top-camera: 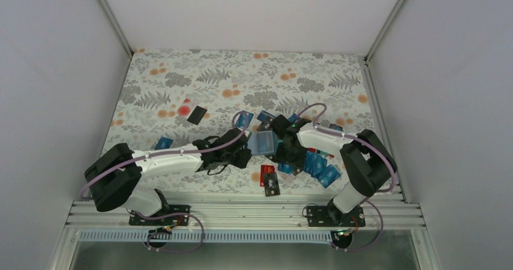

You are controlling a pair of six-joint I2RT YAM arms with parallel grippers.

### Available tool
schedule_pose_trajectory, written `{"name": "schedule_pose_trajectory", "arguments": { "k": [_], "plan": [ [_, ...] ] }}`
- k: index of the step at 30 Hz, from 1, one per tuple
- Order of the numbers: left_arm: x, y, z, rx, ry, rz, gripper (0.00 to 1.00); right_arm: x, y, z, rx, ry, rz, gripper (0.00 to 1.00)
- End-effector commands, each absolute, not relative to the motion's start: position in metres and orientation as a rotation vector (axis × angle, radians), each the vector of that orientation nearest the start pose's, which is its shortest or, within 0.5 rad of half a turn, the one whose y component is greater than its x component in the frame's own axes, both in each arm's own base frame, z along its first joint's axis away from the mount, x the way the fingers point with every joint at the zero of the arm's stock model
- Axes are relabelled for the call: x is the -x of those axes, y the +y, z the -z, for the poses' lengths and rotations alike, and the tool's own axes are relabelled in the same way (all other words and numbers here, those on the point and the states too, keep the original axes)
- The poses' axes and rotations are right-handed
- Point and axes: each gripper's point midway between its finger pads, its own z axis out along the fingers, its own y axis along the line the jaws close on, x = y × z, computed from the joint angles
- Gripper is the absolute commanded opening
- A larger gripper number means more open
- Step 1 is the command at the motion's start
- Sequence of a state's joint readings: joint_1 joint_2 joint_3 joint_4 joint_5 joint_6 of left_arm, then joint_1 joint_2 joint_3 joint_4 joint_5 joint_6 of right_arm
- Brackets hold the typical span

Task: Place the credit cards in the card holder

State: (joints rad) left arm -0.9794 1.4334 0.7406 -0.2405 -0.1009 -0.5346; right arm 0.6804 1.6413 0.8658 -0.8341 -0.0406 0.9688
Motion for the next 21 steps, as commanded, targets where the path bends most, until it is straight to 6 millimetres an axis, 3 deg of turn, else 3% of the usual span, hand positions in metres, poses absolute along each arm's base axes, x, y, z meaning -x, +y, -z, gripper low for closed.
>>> {"name": "schedule_pose_trajectory", "arguments": {
  "k": [1,6,15,21],
  "plan": [
    [-0.218,-0.282,-0.069,-0.532,2.499,0.503,0.52,-0.123,0.129,0.062,-0.374,3.395,0.355,0.48],
    [-0.220,-0.279,-0.070,-0.518,2.501,0.515,0.52,-0.131,0.134,0.047,-0.340,3.357,0.305,0.41],
    [-0.225,-0.292,-0.085,-0.508,2.494,0.567,0.50,-0.159,0.161,-0.010,-0.248,3.256,0.045,0.43],
    [-0.227,-0.296,-0.093,-0.478,2.495,0.585,0.50,-0.164,0.169,-0.031,-0.214,3.216,-0.067,0.44]
  ]
}}
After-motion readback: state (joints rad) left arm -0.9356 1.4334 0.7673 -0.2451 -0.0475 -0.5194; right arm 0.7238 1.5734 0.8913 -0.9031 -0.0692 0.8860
